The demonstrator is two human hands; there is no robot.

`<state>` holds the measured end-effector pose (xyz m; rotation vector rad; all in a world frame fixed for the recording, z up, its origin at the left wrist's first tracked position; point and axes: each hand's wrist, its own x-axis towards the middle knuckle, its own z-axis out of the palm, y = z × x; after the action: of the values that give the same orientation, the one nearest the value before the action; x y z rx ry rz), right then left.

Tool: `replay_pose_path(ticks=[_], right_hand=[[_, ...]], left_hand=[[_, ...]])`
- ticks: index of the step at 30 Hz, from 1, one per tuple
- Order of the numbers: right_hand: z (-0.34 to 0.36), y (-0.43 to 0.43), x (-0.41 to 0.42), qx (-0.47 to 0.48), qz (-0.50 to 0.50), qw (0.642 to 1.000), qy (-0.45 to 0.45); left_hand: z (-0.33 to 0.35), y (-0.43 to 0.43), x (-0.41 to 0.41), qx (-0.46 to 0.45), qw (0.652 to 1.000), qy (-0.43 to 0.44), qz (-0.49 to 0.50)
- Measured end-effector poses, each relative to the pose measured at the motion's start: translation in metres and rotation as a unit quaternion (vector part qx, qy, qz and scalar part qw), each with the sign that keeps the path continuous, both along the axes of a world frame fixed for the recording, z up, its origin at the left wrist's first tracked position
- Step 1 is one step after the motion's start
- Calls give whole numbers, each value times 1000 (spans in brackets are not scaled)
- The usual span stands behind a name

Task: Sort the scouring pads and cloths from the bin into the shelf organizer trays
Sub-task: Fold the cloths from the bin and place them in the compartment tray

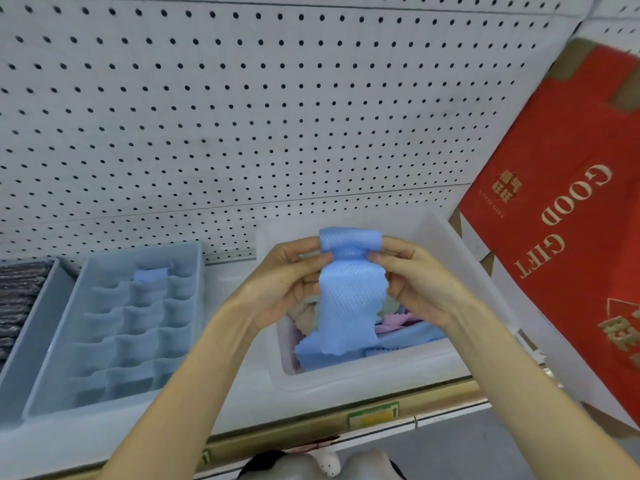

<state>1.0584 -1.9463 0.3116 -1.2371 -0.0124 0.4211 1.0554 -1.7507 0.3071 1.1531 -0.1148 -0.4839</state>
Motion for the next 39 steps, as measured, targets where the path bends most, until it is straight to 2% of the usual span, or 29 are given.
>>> replay_pose_path(ticks=[2, 4, 7, 9, 10, 13, 16, 19, 22, 26, 30, 35, 37, 39], right_hand=[[8, -2, -2, -1, 23, 999, -37], [19, -5, -3, -84, 39, 988, -125], [29, -12, 4, -287, 40, 913, -288], [26, -14, 13, -352, 33, 868, -349], [23, -14, 17, -364, 22, 859, -358], [22, -9, 19, -350, -20, 869, -349], [30, -1, 17, -275, -35, 907, -317], [32, 2, 20, -179, -59, 942, -279], [32, 0, 23, -147, -64, 952, -260], [26, -2, 23, -156, -100, 951, -246], [17, -8, 19, -175, -85, 955, -223], [4, -11, 10, -166, -89, 966, -176], [-9, -10, 2, -247, -113, 946, -175], [-22, -9, -13, -325, -119, 906, -243]], left_hand=[[2, 1, 2, -22, 1000, -10, 7], [3, 3, 5, -14, 1000, -28, 4], [5, 3, 11, 64, 995, -77, 2], [7, -1, 14, 88, 992, -90, 20], [9, -3, 14, 85, 992, -92, 33], [5, -10, 14, 81, 986, -123, 79], [0, -16, 11, 76, 984, -122, 108], [2, -21, 6, 64, 994, -56, 67], [-1, -23, 1, 68, 998, -5, -3], [-7, -22, -4, 77, 996, 19, -29], [-6, -22, -8, 62, 996, 40, -55], [-12, -28, -9, 69, 997, 41, -1], [-19, -28, -11, 77, 996, 49, 20], [-29, -26, -13, 89, 994, 63, 28]])
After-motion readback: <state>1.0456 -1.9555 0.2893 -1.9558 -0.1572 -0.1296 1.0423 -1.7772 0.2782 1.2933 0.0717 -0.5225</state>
